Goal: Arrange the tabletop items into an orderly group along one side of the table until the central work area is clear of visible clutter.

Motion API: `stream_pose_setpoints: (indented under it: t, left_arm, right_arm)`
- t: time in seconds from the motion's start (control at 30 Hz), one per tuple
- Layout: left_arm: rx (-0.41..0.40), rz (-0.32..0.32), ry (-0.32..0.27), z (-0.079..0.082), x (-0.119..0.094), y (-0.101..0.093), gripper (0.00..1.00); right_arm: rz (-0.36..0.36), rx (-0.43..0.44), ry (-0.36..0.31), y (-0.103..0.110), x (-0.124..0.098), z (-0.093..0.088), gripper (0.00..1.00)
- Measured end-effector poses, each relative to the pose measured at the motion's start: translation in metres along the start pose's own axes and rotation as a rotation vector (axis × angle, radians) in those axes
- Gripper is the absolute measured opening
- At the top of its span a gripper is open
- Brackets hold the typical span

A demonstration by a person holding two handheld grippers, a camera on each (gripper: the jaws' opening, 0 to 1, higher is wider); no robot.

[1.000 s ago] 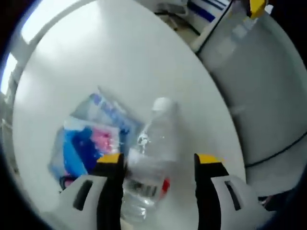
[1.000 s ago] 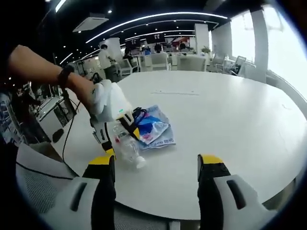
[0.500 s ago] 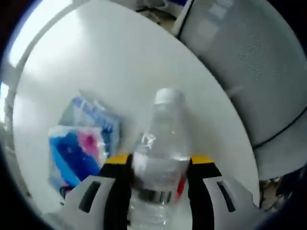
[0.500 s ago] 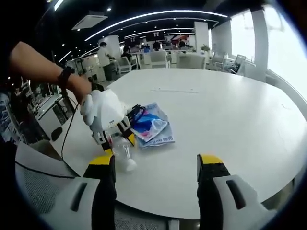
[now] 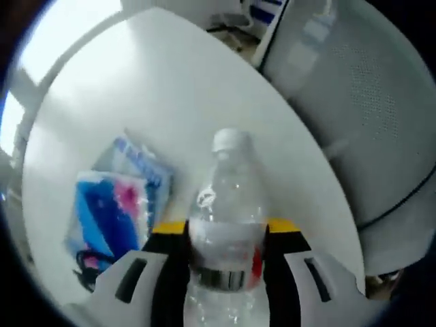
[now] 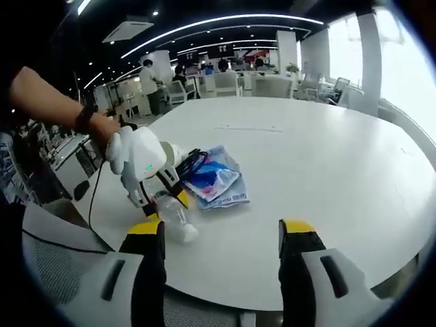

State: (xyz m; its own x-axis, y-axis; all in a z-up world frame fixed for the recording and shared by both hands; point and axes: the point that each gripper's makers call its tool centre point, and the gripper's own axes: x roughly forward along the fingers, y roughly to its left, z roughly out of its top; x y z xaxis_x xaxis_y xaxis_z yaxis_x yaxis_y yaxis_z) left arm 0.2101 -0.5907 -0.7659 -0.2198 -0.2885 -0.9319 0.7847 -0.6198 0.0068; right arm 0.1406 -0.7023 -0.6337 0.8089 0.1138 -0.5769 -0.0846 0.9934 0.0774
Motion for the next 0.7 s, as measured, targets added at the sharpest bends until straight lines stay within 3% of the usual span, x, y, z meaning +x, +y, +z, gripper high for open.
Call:
stream_pose_setpoints:
  t: [0.23, 0.7]
  left_arm:
    - [-0.019, 0.037, -0.007, -0.001, -0.005, 0.001, 0.37]
    - [-0.115, 0.154, -0.097, 0.009, -0.032, 0.006, 0.37]
  right_arm:
    - [0.004, -0.001, 0.001, 0.001, 0.0, 0.0, 0.66]
    - [0.008, 0.001, -0.009, 0.001, -0.001, 0.002, 0.66]
